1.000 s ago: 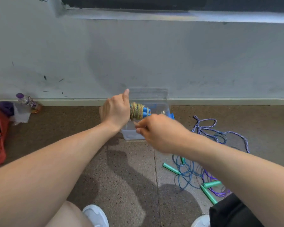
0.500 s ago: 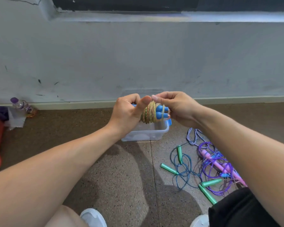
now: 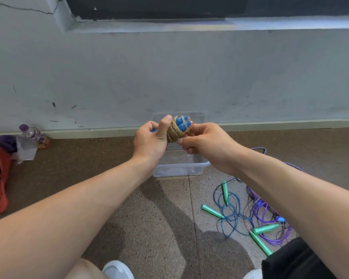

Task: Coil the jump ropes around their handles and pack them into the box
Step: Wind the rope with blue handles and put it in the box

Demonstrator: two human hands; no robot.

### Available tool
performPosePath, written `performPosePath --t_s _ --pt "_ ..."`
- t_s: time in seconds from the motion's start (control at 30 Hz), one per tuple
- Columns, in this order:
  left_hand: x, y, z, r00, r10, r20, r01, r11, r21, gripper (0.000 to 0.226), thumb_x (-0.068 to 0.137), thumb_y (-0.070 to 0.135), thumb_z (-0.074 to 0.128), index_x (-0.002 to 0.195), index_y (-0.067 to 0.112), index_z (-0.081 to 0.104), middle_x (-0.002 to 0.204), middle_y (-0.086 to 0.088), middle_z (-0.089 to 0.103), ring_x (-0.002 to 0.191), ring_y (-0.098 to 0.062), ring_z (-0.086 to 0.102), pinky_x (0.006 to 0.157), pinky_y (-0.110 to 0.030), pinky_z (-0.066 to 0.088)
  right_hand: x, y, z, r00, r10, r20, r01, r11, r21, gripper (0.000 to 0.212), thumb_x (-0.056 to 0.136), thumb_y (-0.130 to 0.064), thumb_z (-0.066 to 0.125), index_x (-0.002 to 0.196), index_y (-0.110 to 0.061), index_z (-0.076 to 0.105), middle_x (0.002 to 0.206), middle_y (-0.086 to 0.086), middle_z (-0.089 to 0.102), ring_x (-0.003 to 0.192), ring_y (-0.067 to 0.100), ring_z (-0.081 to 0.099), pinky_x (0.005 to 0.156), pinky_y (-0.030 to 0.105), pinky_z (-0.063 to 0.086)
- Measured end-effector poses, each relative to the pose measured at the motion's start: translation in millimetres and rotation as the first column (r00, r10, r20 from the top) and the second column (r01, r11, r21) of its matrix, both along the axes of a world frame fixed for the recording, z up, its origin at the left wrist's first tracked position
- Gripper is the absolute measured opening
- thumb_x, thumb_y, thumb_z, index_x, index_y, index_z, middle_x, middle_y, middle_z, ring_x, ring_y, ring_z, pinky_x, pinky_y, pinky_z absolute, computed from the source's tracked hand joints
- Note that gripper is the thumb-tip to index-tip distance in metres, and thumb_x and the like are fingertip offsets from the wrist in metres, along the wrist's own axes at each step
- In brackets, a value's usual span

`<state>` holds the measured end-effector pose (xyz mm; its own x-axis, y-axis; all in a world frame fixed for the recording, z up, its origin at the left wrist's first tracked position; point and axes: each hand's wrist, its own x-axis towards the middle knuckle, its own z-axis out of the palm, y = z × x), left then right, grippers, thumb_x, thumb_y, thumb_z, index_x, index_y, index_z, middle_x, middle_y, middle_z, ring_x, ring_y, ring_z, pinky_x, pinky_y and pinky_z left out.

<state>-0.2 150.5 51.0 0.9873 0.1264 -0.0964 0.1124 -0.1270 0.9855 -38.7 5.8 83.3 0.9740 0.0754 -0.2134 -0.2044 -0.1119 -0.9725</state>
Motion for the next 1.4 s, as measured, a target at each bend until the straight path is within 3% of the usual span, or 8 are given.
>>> performPosePath --t_s 0.2,0.33,0.5,0.6,0.8,1.03,1.17,1.4 --pt "-1.2 7.9 13.9 0.939 -0.341 0.041 0.332 0.932 0.146 0.035 0.101 0.037 0.052 0.135 0.041 0.055 0.093 -0.004 0.073 0.083 -0.023 0.071 0.056 -0.038 0.061 5.9 -18.9 -6.3 0.999 0.035 -0.021 -0.038 0.985 -0.167 0.017 0.088 0.0 0.07 0.095 -0.014 0.076 0.082 0.006 0.059 0.078 0.017 0.052 0.077 0.032 0.047" --pt "-2.5 9.7 16.2 0.877 -0.48 -0.006 0.465 0.847 0.259 0.033 0.106 0.033 0.039 0.128 0.048 0.059 0.11 0.002 0.069 0.094 -0.02 0.068 0.058 -0.036 0.062 5.5 -19.6 -9.0 1.0 0.021 0.006 -0.017 0.916 -0.401 0.006 0.086 -0.015 0.075 0.092 -0.016 0.077 0.072 -0.004 0.06 0.068 0.011 0.05 0.069 0.03 0.043" --pt "-9.0 3.8 12.7 0.889 -0.446 -0.104 0.455 0.886 0.093 0.028 0.105 0.044 0.041 0.119 0.027 0.056 0.101 -0.008 0.068 0.076 -0.022 0.067 0.054 -0.035 0.053 -1.7 -13.2 -0.5 0.982 -0.05 0.184 0.148 0.809 -0.569 0.023 0.083 -0.038 0.078 0.104 -0.029 0.078 0.079 -0.013 0.071 0.07 0.0 0.06 0.063 0.017 0.044" --pt "-8.1 -0.3 12.7 0.9 -0.405 -0.161 0.389 0.913 -0.12 0.028 0.106 0.04 0.04 0.124 0.022 0.052 0.096 -0.007 0.065 0.07 -0.024 0.064 0.053 -0.031 0.048 -3.1 -8.1 2.7 0.945 -0.111 0.309 0.269 0.801 -0.535 0.033 0.077 -0.043 0.083 0.104 -0.025 0.077 0.08 -0.01 0.073 0.076 0.001 0.067 0.07 0.02 0.054" --pt "-4.9 3.1 14.4 0.87 -0.449 -0.204 0.355 0.858 -0.371 0.03 0.106 0.033 0.038 0.131 0.026 0.054 0.098 -0.013 0.061 0.071 -0.029 0.061 0.054 -0.032 0.046 -0.4 -8.1 4.9 0.928 -0.094 0.361 0.235 0.9 -0.368 0.032 0.072 -0.027 0.089 0.101 -0.022 0.075 0.081 -0.005 0.074 0.077 0.007 0.071 0.079 0.026 0.059" --pt "-11.9 -1.1 18.2 0.856 -0.499 -0.135 0.4 0.805 -0.438 0.031 0.106 0.03 0.039 0.133 0.018 0.048 0.101 -0.014 0.059 0.077 -0.032 0.062 0.057 -0.035 0.047 5.6 -7.9 4.2 0.932 -0.301 0.204 0.303 0.953 0.018 0.032 0.084 -0.017 0.079 0.115 -0.014 0.074 0.095 -0.003 0.074 0.085 -0.001 0.069 0.081 0.015 0.054" --pt "-11.2 0.7 19.5 0.856 -0.508 -0.097 0.427 0.801 -0.421 0.025 0.106 0.029 0.041 0.128 0.022 0.05 0.103 -0.014 0.059 0.082 -0.033 0.063 0.057 -0.037 0.05 8.6 -9.0 4.9 0.943 -0.312 0.119 0.271 0.922 0.276 0.025 0.09 -0.005 0.069 0.115 -0.008 0.07 0.096 0.008 0.074 0.088 0.014 0.07 0.086 0.025 0.057" --pt "-13.7 2.4 21.4 0.803 -0.586 -0.109 0.482 0.747 -0.459 0.031 0.106 0.031 0.038 0.132 0.02 0.051 0.11 -0.018 0.058 0.081 -0.034 0.062 0.057 -0.038 0.048 11.6 -14.5 6.1 0.965 -0.169 0.199 0.137 0.976 0.166 0.005 0.095 -0.013 0.064 0.091 -0.014 0.066 0.119 -0.002 0.071 0.108 0.007 0.067 0.086 0.021 0.052"
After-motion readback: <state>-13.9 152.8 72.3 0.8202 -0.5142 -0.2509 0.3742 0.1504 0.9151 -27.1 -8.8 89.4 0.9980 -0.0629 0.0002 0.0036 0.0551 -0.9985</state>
